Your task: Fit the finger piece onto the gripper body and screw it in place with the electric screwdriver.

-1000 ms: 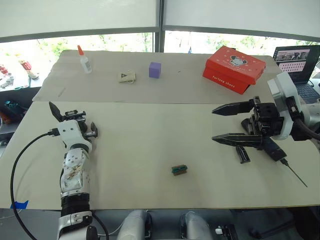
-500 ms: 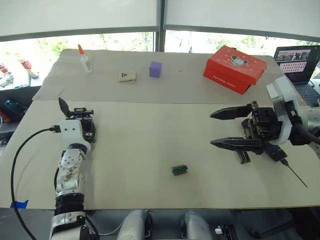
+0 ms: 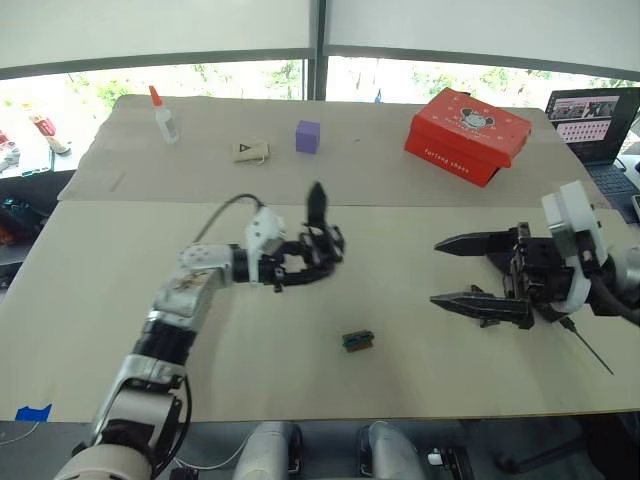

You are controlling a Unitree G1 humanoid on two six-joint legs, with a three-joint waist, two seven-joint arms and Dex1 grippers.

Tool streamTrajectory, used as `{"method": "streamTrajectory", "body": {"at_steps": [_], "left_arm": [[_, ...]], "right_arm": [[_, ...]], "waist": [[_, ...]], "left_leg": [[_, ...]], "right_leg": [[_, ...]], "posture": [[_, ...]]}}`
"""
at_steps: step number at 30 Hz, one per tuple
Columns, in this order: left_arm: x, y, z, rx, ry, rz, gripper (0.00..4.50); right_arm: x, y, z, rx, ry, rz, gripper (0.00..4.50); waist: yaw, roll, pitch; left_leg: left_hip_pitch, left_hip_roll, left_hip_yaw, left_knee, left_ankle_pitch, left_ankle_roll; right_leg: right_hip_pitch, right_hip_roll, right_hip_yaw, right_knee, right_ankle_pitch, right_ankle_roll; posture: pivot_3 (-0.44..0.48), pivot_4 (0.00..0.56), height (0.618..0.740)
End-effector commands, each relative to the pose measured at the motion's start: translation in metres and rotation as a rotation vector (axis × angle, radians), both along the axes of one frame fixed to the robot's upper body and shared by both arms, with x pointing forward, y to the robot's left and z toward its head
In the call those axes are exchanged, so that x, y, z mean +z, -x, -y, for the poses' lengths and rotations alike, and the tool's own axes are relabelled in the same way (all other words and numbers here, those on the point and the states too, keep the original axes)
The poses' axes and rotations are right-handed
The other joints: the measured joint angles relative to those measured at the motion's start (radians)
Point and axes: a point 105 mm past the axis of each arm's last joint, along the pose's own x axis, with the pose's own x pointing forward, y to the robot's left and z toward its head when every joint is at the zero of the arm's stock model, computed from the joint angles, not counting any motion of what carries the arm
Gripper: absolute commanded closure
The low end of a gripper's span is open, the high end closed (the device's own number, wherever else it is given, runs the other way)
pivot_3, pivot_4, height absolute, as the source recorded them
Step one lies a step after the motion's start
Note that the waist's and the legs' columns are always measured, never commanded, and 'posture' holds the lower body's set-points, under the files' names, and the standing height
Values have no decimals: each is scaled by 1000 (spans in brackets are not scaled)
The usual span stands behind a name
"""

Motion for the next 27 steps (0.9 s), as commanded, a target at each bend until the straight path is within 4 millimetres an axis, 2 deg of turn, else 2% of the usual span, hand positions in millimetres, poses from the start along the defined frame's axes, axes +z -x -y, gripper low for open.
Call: {"method": "streamTrajectory", "body": {"at_steps": [1, 6, 10, 15, 22, 24, 27], "left_arm": [[10, -3, 15, -104, 12, 93, 2192], [-4, 0, 28, -197, -26, 117, 2192], [-10, -11, 28, -121, -20, 117, 2192], [-34, -10, 24, -98, -104, 109, 2192], [-41, -14, 17, -49, -119, 88, 2192], [-43, -14, 13, -44, -123, 80, 1160], [-48, -12, 3, -44, -149, 72, 9]], "right_arm": [[14, 8, -1, -24, -20, 56, 0], [6, 18, -5, -59, -19, 55, 0], [5, 21, -2, -95, -20, 54, 0], [3, 18, 3, -127, -18, 55, 0], [0, 8, 17, -189, -3, 66, 0], [0, 8, 19, -192, 2, 65, 0], [-1, 8, 23, -199, 18, 66, 0]], "waist": [[0, 0, 0], [-5, 0, 0], [-3, 0, 0], [1, 0, 0], [5, 0, 0], [5, 0, 0], [2, 0, 0]], "left_leg": [[0, 0, 0, 0, 0, 0], [1, 1, 0, 0, 0, 0], [0, 1, -1, 0, 0, 1], [-1, 1, -1, 1, 0, 2], [-1, 1, -1, 2, -1, 2], [0, 1, -1, 2, -1, 2], [0, 1, -1, 2, -1, 2]], "right_leg": [[0, 0, 0, 0, 0, 0], [-1, 0, 3, 0, 0, -1], [-1, 0, 3, 1, 1, -1], [-1, -1, 3, 0, 1, -1], [-1, -1, 4, 1, 1, -1], [-1, -1, 4, 1, 1, -1], [-1, -1, 4, 1, 1, -1]], "posture": [[0, 150, 740], [0, 150, 740], [0, 150, 740], [0, 150, 740], [0, 150, 740], [0, 150, 740], [0, 150, 740]]}}
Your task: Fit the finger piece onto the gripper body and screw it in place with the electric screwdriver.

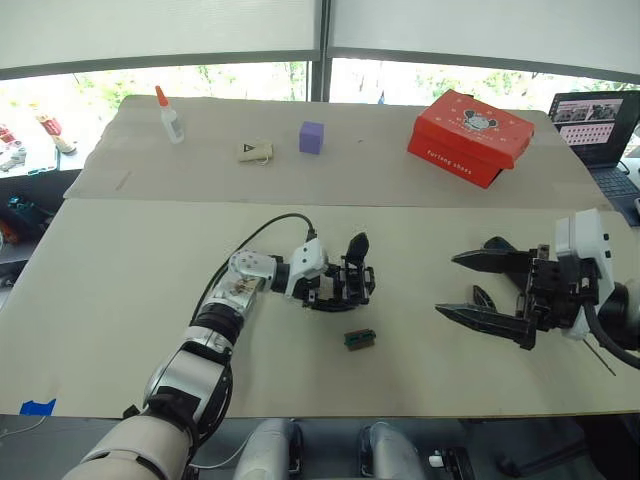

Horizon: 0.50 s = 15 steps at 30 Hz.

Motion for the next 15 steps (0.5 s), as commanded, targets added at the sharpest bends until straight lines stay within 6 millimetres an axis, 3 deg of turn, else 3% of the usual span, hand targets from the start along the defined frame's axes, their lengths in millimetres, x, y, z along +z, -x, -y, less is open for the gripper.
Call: {"method": "streamTrajectory", "body": {"at_steps": [1, 4, 7, 11, 15], "left_arm": [[2, 1, -19, 9, -21, 7, 9], [15, 13, -59, 5, -51, -46, 9], [46, 22, -78, 32, -11, -78, 9], [96, 46, -83, 33, 64, -80, 9], [128, 78, -75, -17, 89, -89, 9]], "right_arm": [[12, 0, 8, -12, 39, 73, 0], [16, -2, 17, -27, 74, 89, 0], [22, -7, 25, -45, 121, 75, 0], [27, -19, 40, -148, 108, -113, 0], [18, -41, 55, -352, 140, -330, 0]], "waist": [[-2, 0, 0], [-14, 0, 0], [-26, 1, 0], [-13, 2, 1], [-19, 2, 1]], "left_leg": [[0, 0, 0, 0, 0, 0], [0, 0, 0, 0, 0, 0], [1, 2, 0, -2, 0, 0], [1, 1, -1, 0, 0, 0], [1, 1, -3, 1, 0, 1]], "right_leg": [[0, 0, 0, 0, 0, 0], [0, 0, 0, 1, 0, 0], [-1, 1, 2, 1, 0, 0], [0, -1, 2, 1, 0, 0], [2, -3, 4, -1, 0, 0]], "posture": [[0, 150, 740], [0, 150, 740], [0, 150, 740], [0, 150, 740], [0, 150, 740]]}}
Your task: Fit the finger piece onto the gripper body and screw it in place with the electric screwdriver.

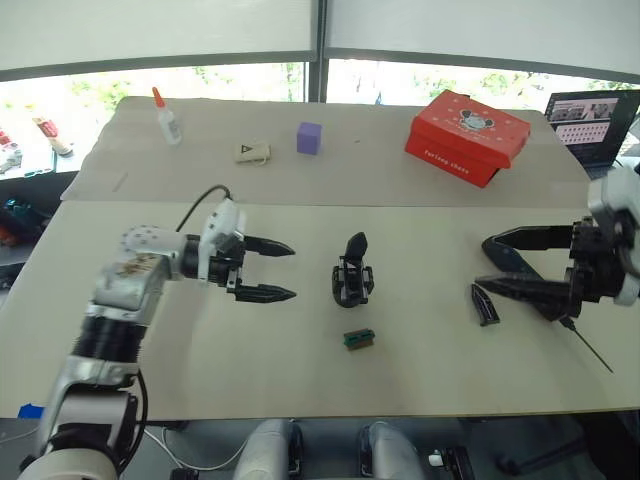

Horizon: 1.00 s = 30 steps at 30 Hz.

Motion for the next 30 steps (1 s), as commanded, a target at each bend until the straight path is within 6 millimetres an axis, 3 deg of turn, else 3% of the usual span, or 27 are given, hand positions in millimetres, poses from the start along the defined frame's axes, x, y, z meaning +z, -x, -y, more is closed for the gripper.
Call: {"method": "streamTrajectory", "body": {"at_steps": [1, 5, 7, 13, 21, 30], "left_arm": [[31, 32, 14, -88, 41, 8, 9], [48, 51, 32, -144, 76, 23, 9], [53, 58, 43, -167, 101, 37, 9], [52, 74, 45, -224, 73, 13, 9], [50, 67, 42, -187, 34, 73, 9], [49, 60, 44, -167, 45, 99, 9]], "right_arm": [[-12, -14, 12, -179, 32, -197, 0], [-22, -36, 21, -352, 46, -350, 0], [-38, -49, 29, -476, -46, -526, 0], [-72, -53, 38, -594, 56, -612, 0], [-95, -47, 48, -652, 154, -689, 0], [-109, -45, 42, -622, 202, -734, 0]], "waist": [[-6, 1, 0], [-6, 3, 1], [-7, 3, 1], [-1, 3, 1], [-2, 3, 1], [-4, 3, 1]], "left_leg": [[0, 0, 0, 0, 0, 0], [1, 0, 1, -3, 1, -1], [1, 0, 3, -2, 1, -2], [-2, -1, 4, -5, 1, -2], [-3, -1, 4, -4, 2, -3], [-2, -1, 5, -4, 2, -3]], "right_leg": [[0, 0, 1, -1, 0, 0], [-2, 0, 2, -1, -1, -1], [-2, 2, 3, -1, -1, -1], [-4, 4, 1, 2, -1, -1], [-5, 5, 1, 3, -1, 0], [-5, 6, 2, 3, -1, 0]], "posture": [[0, 150, 740], [0, 150, 740], [0, 150, 740], [0, 150, 740], [0, 150, 740], [0, 150, 740]]}}
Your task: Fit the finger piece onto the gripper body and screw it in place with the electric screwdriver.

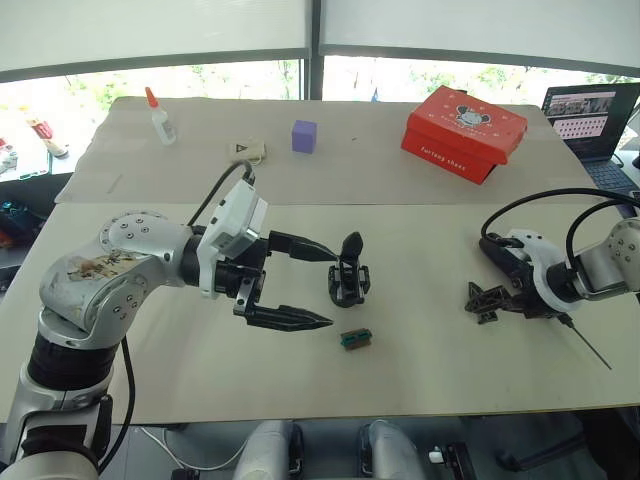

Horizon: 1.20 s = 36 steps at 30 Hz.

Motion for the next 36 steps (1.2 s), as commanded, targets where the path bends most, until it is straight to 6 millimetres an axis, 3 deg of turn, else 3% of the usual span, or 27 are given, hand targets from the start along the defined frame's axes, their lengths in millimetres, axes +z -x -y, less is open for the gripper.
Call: {"method": "streamTrajectory", "body": {"at_steps": [1, 8, 11, 12, 15, 18, 20, 22, 26, 31, 36], "left_arm": [[4, 2, 2, -9, 9, 30, 9], [2, -3, -1, 22, 0, 21, 0], [2, -10, -5, 65, 9, 8, 0], [3, -12, -7, 80, 15, -3, 0], [3, -13, -13, 116, 24, -26, 0], [10, -20, -17, 220, 81, -56, 0], [16, -27, -17, 296, 145, -100, 0], [21, -41, -16, 408, 195, -62, 0], [35, -70, -15, 634, 382, -80, 0], [43, -77, 0, 683, 518, -129, 0], [47, -86, 8, 732, 570, -112, 0]], "right_arm": [[-1, -2, 1, -2, 15, -2, 0], [-13, -12, -6, 68, 45, 13, 2229], [-8, -19, -9, 175, 47, 84, 3289], [-3, -22, -12, 231, 37, 128, 3392], [20, -36, -31, 377, -33, 279, 3391], [68, -51, -61, 580, -98, 572, 3391], [91, -58, -71, 627, -72, 755, 3391], [107, -65, -78, 663, 8, 936, 3391], [140, -60, -119, 771, 6, 1268, 3391], [157, -50, -154, 821, -19, 1498, 3391], [153, -40, -177, 864, -67, 1575, 3391]], "waist": [[0, 0, 0], [-2, 0, 0], [-8, -1, 0], [-11, -1, 0], [-21, 0, 0], [-24, 1, 1], [-22, 2, 1], [-15, 2, 1], [3, 1, 1], [3, 1, 1], [1, 1, 1]], "left_leg": [[0, 0, 0, 0, 0, 0], [1, 0, 0, 0, 0, 0], [4, 0, 0, 0, 0, 0], [5, 0, 0, 0, 0, 0], [6, 0, 1, -1, 0, 0], [6, 0, 1, -3, 0, -1], [4, 0, 1, -3, 0, -1], [4, 0, 0, -3, 0, -1], [5, 0, -1, -1, 0, -1], [5, 0, -1, -1, 1, -1], [5, -1, -1, -1, 1, -2]], "right_leg": [[0, 0, 0, 0, 0, 0], [1, 0, 0, 0, 0, 0], [4, 1, 0, -1, 0, 0], [4, 1, 0, -2, 0, 0], [3, 1, 2, -2, 0, 0], [2, 1, 3, 0, 0, 0], [0, 1, 3, 0, 0, 0], [1, 0, 2, 0, 0, 0], [4, 0, 1, 0, 0, 1], [4, 0, 1, 1, 0, 1], [4, 0, 0, 1, 0, 1]], "posture": [[0, 150, 740], [0, 150, 740], [0, 150, 740], [0, 150, 740], [0, 150, 740], [0, 150, 740], [0, 150, 740], [0, 150, 740], [0, 150, 740], [0, 150, 740], [0, 150, 740]]}}
